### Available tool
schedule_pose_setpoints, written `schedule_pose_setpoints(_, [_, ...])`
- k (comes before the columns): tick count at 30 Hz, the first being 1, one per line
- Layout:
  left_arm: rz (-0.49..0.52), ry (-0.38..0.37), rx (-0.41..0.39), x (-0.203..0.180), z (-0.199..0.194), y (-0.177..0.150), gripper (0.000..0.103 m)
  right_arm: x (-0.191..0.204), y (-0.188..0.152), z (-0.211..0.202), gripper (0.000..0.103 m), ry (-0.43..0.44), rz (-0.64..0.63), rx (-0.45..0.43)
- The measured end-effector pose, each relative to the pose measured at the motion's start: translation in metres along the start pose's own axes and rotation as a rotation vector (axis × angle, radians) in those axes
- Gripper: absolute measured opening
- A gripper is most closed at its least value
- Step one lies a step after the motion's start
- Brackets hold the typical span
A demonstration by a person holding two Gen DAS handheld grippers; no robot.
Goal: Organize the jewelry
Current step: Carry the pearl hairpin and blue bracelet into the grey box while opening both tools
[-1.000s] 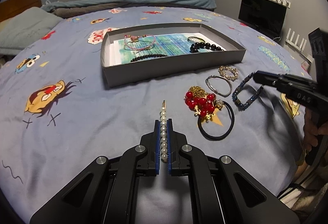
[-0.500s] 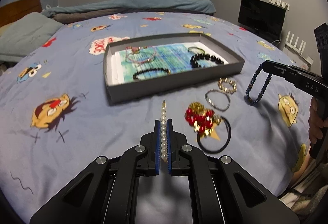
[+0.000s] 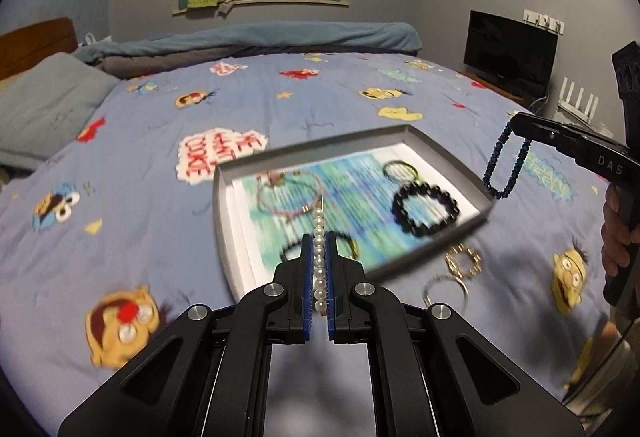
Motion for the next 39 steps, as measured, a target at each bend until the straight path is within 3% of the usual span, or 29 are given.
schedule_pose_setpoints(8, [-0.039,-0.045,0.023,0.025,0.042,0.027,0.006,0.006,0.023,0.060,0.007,-0.007,-0.029,0.053])
schedule_pose_setpoints(13, [-0.015,-0.078,0.054,0.018,0.076,0.041,0.006,0.004,0.034,0.102,0.007,0.010,-0.016,0.115])
schedule_pose_setpoints(25, [0.015,-0.163,0.214,-0.006,0.159,0.055,0.006,-0.002,0.048,0.164,0.007,-0.015,-0.014,0.182])
schedule_pose_setpoints(33, [0.015,-0.154,0.249,-0.010,0.174,0.054,0.006,-0.016,0.035,0.197,0.007,-0.103,-0.037,0.283])
schedule_pose_setpoints(39, [0.015,-0.137,0.253,-0.007,0.175,0.053,0.006,-0.018,0.028,0.206,0.007,-0.079,-0.014,0.335])
Point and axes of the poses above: each gripper's, at about its wrist camera, not at the fingertips, and z roughly the way its jaws point, x to its left, y to its top, the point moved 2 cm from there along z, roughly the way its jaws point, and after that the axes turned 15 degrees about z, right-handed, at the moved point
